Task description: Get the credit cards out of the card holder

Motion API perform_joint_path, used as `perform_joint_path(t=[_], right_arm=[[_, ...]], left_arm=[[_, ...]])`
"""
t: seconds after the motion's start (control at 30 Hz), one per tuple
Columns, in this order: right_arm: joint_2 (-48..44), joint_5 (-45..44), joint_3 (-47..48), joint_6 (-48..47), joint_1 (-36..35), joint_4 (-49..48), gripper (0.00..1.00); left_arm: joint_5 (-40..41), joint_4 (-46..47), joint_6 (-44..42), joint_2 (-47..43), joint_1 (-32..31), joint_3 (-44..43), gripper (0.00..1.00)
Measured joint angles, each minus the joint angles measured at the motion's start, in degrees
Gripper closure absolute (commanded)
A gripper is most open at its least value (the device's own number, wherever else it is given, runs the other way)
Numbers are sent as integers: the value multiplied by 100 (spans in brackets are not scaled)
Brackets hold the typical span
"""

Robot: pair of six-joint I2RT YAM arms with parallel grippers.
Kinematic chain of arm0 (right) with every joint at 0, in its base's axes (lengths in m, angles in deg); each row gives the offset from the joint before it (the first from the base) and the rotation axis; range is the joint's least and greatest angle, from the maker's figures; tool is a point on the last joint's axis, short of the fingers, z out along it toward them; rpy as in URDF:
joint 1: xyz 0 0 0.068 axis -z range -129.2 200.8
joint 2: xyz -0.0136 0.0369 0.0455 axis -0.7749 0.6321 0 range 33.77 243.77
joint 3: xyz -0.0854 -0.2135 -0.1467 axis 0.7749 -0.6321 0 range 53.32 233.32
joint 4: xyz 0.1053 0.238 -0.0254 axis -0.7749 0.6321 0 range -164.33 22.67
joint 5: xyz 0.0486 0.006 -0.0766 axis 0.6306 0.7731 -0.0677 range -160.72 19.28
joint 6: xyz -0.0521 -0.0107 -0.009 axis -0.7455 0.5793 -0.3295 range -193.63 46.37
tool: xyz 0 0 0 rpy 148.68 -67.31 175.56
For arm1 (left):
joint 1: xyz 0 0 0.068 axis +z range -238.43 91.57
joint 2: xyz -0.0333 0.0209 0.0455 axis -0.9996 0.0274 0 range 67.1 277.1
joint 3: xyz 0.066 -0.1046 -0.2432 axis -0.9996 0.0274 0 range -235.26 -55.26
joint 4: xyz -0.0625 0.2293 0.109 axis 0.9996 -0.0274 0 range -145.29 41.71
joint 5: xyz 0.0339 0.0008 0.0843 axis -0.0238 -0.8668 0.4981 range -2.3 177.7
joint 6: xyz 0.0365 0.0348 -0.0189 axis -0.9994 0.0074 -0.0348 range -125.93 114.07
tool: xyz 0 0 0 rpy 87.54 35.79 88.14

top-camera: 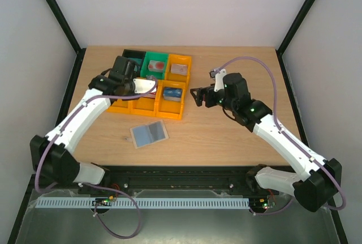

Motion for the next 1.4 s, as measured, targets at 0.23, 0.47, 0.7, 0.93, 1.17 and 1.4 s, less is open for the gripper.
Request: perform_joint_path(t=[0.23, 0.47, 0.7, 0.93, 1.17, 1.4], right_arm=[[-376, -90, -90, -87, 20, 44, 1], [-221, -116, -105, -85, 22, 44, 1], [-55, -157, -101, -133, 22, 46, 1], [144, -153, -98, -195, 33, 44, 1], [256, -133, -63, -221, 68, 44, 1], [256, -109, -35, -267, 90, 44, 1]], left_arm=[[9, 452, -129, 1285, 273, -431, 98], [166, 1152, -389, 2205, 426, -671, 98], [208, 1690, -479, 2529, 422, -619, 98], [208, 1792, -555, 2544, 411, -439, 98], [254, 2052, -568, 2594, 404, -302, 98], [372, 2243, -564, 2833, 382, -247, 98]])
